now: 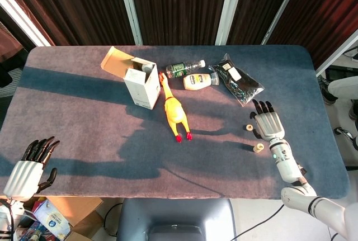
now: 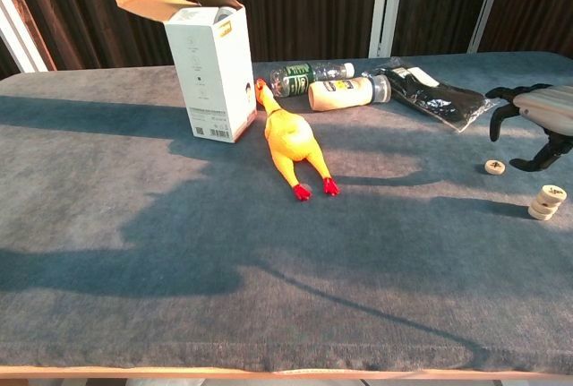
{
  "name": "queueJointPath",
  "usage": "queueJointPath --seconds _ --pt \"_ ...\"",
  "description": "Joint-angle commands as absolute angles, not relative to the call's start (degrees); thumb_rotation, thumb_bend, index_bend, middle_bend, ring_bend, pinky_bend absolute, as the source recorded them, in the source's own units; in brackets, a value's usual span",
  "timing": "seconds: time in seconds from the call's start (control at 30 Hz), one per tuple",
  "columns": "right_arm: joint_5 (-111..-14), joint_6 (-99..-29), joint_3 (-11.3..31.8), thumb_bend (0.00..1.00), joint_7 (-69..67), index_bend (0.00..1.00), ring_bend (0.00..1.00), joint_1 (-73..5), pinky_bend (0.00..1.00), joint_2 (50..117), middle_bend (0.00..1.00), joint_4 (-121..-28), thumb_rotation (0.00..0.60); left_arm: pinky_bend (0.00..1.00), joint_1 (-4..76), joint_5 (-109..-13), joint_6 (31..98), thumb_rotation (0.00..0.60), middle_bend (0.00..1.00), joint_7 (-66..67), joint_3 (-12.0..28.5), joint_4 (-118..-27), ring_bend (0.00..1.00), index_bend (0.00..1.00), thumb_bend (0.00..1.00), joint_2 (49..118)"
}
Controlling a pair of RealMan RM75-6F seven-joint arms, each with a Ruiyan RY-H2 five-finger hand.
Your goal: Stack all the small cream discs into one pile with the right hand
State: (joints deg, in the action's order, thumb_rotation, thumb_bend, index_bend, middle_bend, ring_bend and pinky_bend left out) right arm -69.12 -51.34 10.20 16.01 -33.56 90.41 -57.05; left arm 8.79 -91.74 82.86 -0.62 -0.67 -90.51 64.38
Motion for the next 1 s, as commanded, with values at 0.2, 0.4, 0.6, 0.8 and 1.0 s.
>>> queueJointPath --seconds 0.2,0.4,0.6,0.8,1.0 --pt "-69.25 -49.82 9.23 0.44 16.07 0.50 0.00 -34.25 0.00 92.45 0.00 -53.94 0.600 0.05 8.89 -91.62 82.64 0.600 0.00 -0.72 -0.67 -90.53 0.00 0.00 0.53 64.34" --pt "-69.41 -49.01 9.15 0.44 15.30 0.53 0.00 -35.02 0.00 93.73 0.00 -52.00 0.600 0.05 8.95 -91.60 82.55 0.600 0.00 -0.69 -0.68 -90.51 0.00 0.00 0.53 64.37" --pt "-69.56 -48.66 9.06 0.44 14.93 0.55 0.00 -35.49 0.00 94.61 0.00 -50.90 0.600 0.05 9.07 -91.41 82.31 0.600 0.00 -0.65 -0.62 -90.44 0.00 0.00 0.53 64.40" --pt "-69.46 -48.20 8.93 0.44 15.08 0.58 0.00 -35.80 0.00 95.29 0.00 -50.05 0.600 0.05 9.09 -91.38 82.33 0.600 0.00 -0.76 -0.60 -90.43 0.00 0.00 0.53 64.36" --pt "-69.35 -48.55 9.05 0.49 14.87 0.62 0.00 -35.73 0.00 95.50 0.00 -49.97 0.600 0.05 9.13 -91.45 82.31 0.600 0.00 -0.79 -0.65 -90.43 0.00 0.00 0.53 64.35"
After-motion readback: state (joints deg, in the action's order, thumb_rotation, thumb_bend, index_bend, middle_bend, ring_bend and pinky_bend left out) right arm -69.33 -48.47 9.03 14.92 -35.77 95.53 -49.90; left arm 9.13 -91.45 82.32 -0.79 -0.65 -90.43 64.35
